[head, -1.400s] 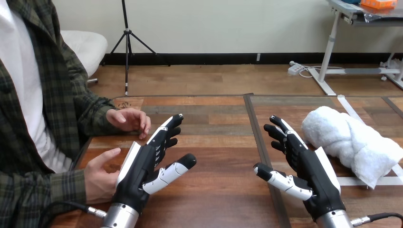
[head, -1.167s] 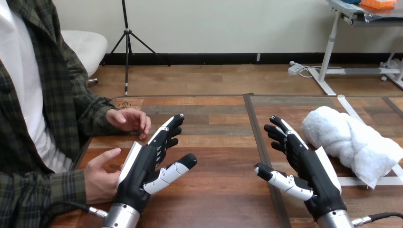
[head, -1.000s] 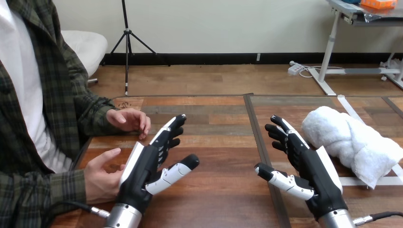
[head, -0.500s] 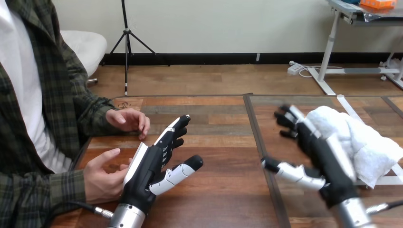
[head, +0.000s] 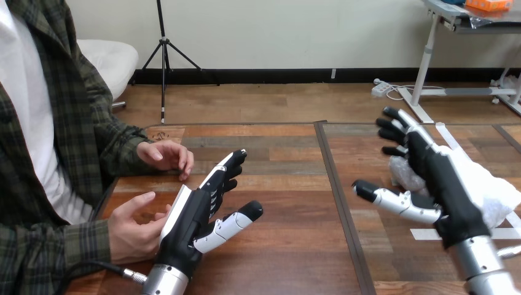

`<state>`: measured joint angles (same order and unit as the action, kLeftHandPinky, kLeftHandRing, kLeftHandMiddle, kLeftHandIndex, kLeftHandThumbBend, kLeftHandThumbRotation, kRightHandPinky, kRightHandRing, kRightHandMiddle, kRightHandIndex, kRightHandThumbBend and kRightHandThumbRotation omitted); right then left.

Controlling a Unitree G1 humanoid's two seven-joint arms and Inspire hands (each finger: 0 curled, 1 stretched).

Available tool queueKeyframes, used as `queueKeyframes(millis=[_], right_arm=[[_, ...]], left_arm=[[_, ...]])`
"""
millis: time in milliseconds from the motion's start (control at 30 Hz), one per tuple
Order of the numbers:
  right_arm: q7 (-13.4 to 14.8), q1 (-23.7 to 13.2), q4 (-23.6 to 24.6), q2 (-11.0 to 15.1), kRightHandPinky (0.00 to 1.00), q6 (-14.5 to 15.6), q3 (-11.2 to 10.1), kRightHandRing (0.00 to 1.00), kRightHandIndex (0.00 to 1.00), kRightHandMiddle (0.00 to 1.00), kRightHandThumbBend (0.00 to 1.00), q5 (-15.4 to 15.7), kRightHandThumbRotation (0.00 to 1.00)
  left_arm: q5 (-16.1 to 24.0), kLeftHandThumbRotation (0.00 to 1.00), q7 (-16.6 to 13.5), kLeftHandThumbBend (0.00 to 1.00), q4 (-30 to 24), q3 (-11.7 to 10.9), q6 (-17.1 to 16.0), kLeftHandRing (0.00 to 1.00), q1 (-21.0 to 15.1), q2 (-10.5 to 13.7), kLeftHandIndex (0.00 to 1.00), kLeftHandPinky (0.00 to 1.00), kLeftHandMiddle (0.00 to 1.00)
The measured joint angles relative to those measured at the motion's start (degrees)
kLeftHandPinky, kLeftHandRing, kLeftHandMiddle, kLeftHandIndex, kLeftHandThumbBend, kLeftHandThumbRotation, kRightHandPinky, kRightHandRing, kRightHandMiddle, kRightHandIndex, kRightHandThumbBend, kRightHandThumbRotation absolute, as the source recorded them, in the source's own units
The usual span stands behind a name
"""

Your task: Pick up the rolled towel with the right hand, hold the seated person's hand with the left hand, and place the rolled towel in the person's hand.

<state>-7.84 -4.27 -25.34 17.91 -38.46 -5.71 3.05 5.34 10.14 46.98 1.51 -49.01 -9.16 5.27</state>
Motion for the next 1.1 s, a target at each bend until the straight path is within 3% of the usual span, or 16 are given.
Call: queueKeyframes(millis=[233, 500, 733, 1100], right_arm=[[0.47, 1.09, 6.01, 0.55, 0.84, 5.14, -1.26, 0.9, 0.94, 0.89, 0.9, 0.68, 0.3], [0.85, 1.55, 12.25, 2.24, 0.85, 11.29, -3.41, 0.9, 0.94, 0.89, 0.93, 2.98, 0.33], [1.44, 0.56, 15.68, 6.04, 0.93, 17.26, -6.03, 0.92, 0.94, 0.9, 0.98, 4.54, 0.39], [2.16, -4.67, 13.79, 14.05, 0.91, 25.44, -7.98, 0.95, 0.96, 0.94, 1.0, 9.17, 0.46]], left_arm=[[-0.02, 0.73, -0.33, 1.0, 0.33, -0.03, 0.0, 0.92, 0.04, -0.47, 0.9, 0.91, 0.92], [-0.08, 0.74, -1.0, 1.0, 0.48, -0.04, -0.18, 0.92, 0.02, -1.42, 0.91, 0.92, 0.93], [-0.07, 0.74, -1.55, 1.0, 0.48, -0.03, -1.04, 0.92, 0.03, -2.15, 0.91, 0.92, 0.93], [-0.24, 0.75, -1.96, 1.0, 0.48, -0.05, -1.4, 0.92, 0.03, -2.37, 0.9, 0.92, 0.93]])
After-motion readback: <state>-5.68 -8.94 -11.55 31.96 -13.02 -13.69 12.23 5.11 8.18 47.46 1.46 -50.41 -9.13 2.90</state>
